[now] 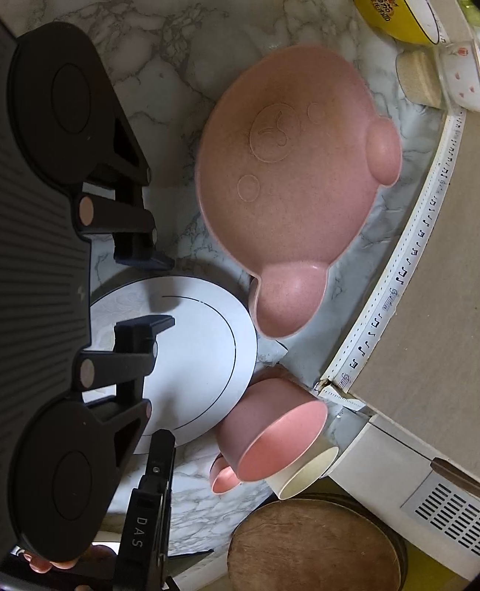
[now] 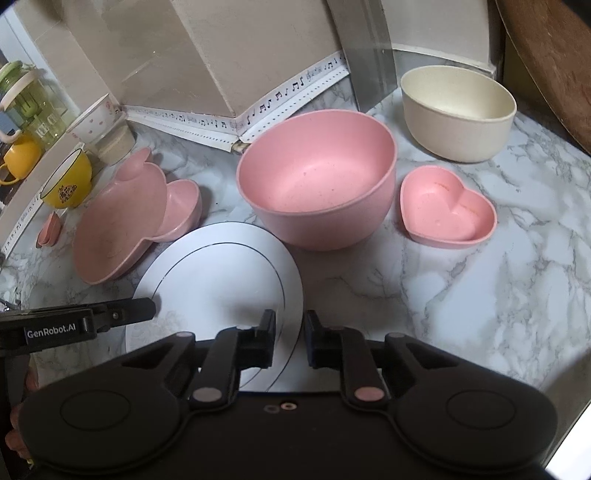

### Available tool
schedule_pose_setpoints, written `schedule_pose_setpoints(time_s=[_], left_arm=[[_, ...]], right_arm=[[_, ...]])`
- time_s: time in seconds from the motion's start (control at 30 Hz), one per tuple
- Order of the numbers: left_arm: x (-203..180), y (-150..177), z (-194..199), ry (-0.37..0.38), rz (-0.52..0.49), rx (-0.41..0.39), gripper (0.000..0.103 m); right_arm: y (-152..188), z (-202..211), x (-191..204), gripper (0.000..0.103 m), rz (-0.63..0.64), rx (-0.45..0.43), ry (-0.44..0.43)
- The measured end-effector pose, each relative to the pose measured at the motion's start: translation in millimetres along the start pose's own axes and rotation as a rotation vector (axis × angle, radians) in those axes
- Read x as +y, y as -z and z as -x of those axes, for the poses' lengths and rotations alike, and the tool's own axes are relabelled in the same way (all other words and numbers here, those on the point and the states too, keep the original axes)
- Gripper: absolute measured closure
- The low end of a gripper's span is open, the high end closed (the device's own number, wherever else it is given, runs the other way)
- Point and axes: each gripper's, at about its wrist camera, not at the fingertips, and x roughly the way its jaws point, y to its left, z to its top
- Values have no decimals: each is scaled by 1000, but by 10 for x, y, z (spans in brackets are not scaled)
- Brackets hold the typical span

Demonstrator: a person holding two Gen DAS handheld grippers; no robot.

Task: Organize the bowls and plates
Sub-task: 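Reach both grippers to the second white plate and grip its rim, then carry the second white plate and lower it onto the first plate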

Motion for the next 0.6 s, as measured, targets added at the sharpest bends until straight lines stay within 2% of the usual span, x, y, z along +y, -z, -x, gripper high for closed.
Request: schedule_pose_setpoints(time_s=[0.2, 0.6], left_arm=[[52, -17, -15, 12, 33, 7, 86], [-52, 31, 20, 10, 16, -4, 87]], right_arm=[[11, 1, -61, 92, -39, -1, -14], [112, 129, -106, 93, -72, -9, 12]])
